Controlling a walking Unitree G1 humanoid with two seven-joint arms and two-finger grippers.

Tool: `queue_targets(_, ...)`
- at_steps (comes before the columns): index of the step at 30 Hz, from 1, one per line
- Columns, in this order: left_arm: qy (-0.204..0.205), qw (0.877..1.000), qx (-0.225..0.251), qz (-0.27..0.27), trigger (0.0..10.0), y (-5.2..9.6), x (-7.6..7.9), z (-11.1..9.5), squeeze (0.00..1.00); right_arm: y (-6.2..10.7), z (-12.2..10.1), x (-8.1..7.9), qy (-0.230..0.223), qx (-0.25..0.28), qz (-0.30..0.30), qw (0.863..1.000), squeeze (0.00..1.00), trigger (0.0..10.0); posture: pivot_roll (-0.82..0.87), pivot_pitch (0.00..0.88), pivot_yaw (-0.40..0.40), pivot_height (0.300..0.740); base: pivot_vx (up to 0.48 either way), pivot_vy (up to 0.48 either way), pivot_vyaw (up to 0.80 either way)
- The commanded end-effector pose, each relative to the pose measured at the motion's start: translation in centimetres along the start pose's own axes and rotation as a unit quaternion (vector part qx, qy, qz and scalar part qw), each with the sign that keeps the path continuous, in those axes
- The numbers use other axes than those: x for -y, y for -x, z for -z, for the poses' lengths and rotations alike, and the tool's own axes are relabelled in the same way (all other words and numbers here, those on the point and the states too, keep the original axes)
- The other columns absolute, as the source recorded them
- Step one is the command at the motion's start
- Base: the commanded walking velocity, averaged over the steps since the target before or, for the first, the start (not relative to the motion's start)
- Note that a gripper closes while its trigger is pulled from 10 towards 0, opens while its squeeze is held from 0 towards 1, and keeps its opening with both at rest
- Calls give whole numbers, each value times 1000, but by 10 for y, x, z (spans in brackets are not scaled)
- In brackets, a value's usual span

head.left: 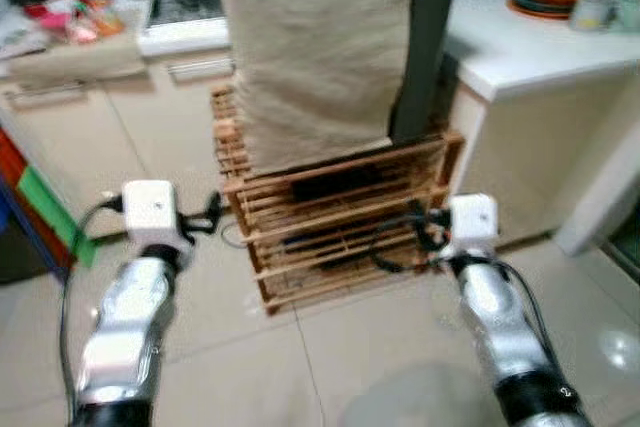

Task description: Restocking fridge

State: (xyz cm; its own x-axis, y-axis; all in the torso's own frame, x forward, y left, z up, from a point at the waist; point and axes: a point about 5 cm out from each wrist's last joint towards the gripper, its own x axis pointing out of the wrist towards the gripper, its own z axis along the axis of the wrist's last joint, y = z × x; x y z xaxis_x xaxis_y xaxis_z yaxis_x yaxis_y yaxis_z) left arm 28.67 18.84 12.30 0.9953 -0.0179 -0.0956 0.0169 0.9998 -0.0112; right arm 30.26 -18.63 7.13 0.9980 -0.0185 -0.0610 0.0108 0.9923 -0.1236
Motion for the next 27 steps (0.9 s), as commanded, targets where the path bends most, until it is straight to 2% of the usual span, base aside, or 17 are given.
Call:
queue_targets(1, -11, 1000, 7, -11, 10000, 0, -8, -5, 0, -2, -10, -10, -4, 26, -13, 1000, 0, 10000, -118, 0, 79, 740, 0, 480, -731)
queue_targets(4, -16, 1000, 9, -11, 10000, 1, -7, -5, 0, 4, -10, -6, 8, 37, -12, 999, 0, 10000, -119, 0, 80, 740, 0, 480, -702)
queue_targets(6, -40, 999, 6, -18, 10000, 1, -7, -3, 0, 7, -9, 0, 13, 38, -6, 999, 0, 10000, -121, 0, 80, 740, 0, 0, 0)
queue_targets(9, -26, 999, 29, -8, 10000, 3, -3, -9, 0, 10, -9, 6, 13, 40, 4, 999, 0, 10000, -130, 0, 84, 740, 0, 0, 0)
queue_targets(14, -19, 999, 35, -10, 10000, 1, -3, -12, 0, 9, -12, 5, 10, 44, 5, 999, 0, 10000, -135, 0, 86, 740, 349, 0, 0)
queue_targets(27, -25, 999, 31, 13, 10000, -2, 5, -10, 0, -1, -27, -3, 0, 71, -11, 997, 0, 10000, -140, 0, 79, 740, 314, 357, 0)
